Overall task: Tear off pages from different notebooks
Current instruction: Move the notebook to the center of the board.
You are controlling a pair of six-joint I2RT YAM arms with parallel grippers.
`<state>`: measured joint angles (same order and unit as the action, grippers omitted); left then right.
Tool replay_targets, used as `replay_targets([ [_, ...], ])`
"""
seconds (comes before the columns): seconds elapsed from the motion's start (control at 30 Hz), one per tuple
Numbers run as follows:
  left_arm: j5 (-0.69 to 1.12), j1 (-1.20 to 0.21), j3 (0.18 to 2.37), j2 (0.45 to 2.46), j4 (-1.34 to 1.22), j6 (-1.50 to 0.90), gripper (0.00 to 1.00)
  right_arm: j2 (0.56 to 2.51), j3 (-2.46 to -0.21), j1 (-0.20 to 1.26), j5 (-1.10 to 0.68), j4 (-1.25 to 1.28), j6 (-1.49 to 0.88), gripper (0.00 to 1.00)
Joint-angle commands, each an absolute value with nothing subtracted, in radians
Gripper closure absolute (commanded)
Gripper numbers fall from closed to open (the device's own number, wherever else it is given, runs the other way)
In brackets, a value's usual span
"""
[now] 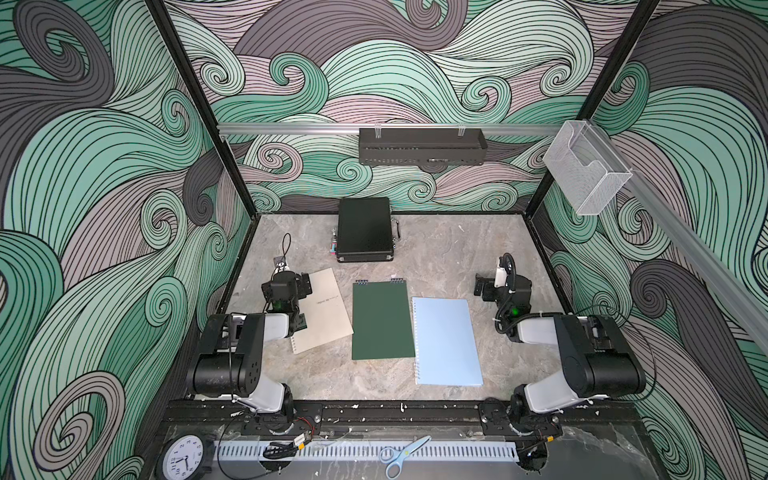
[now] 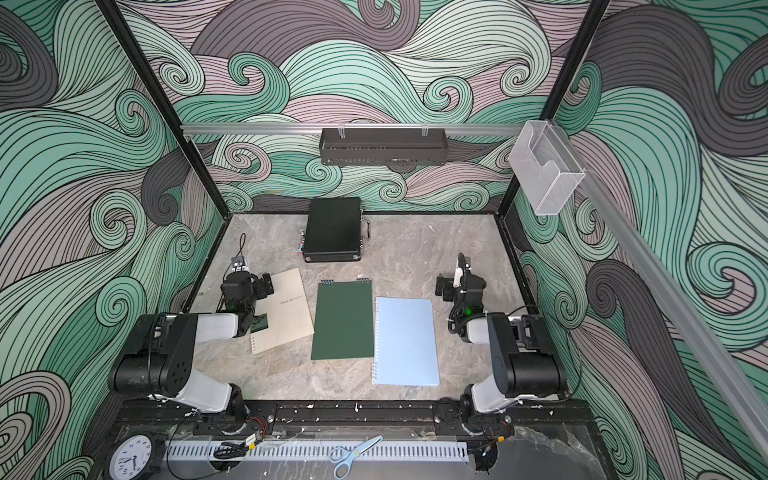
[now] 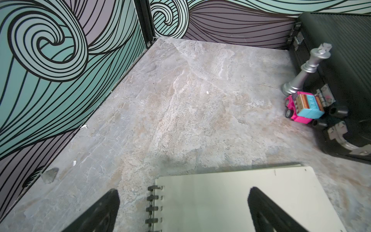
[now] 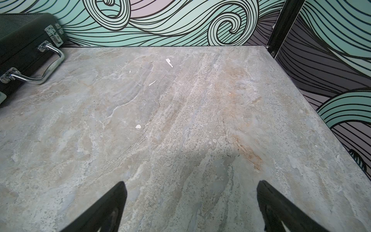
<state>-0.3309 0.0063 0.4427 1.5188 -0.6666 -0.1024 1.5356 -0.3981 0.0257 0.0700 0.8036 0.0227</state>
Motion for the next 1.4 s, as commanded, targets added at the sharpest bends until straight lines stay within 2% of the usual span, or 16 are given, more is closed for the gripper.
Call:
replay_targets([
  [0.0,-0.322,0.013,0.467,1.514,-0.661,-0.11,0.02,1.528,-0.414,0.025,0.059,0.81,0.031,0.01],
  [0.4,-0.332,0.013,0.462,1.509,-0.667,-0.112,0.01,1.523,-0.409,0.025,0.063,0.821,0.028,0.01],
  [0.5,-0.355,0.007,0.454,1.478,-0.658,-0.115,0.01,1.436,-0.415,0.031,0.07,0.734,0.033,0.01],
  [0.57,-0.362,-0.005,0.435,1.45,-0.673,-0.101,0.02,1.405,-0.386,0.051,0.127,0.768,0.038,0.01],
  [0.73,-0.422,-0.05,0.525,1.287,-0.386,-0.116,0.01,1.286,-0.402,0.082,0.225,0.636,0.034,0.01],
  [0.83,-0.341,-0.052,0.539,1.2,-0.298,-0.136,0.01,1.213,-0.462,0.089,0.246,0.511,-0.014,0.01],
  [0.93,-0.225,-0.052,0.557,1.074,-0.202,-0.231,0.02,1.136,-0.476,0.089,0.238,0.49,-0.143,0.01],
  [0.97,-0.188,-0.052,0.576,1.036,-0.146,-0.279,0.02,1.101,-0.492,0.089,0.272,0.42,-0.23,0.01],
  [1.03,-0.097,-0.052,0.639,0.965,0.019,-0.38,0.01,1.022,-0.582,0.088,0.374,0.108,-0.436,0.01],
  [1.07,-0.05,-0.052,0.661,0.944,0.061,-0.388,0.01,0.997,-0.607,0.089,0.406,0.04,-0.464,0.01],
  [1.23,0.222,-0.051,0.669,0.851,0.143,-0.421,0.02,0.79,-0.559,0.081,0.33,-0.126,-0.556,0.01],
  [1.3,0.245,-0.052,0.66,0.831,0.205,-0.495,0.01,0.681,-0.499,0.077,0.305,-0.153,-0.602,0.01],
  [1.37,0.166,-0.051,0.661,0.828,0.327,-0.593,0.01,0.573,-0.471,0.071,0.312,-0.256,-0.663,0.01],
])
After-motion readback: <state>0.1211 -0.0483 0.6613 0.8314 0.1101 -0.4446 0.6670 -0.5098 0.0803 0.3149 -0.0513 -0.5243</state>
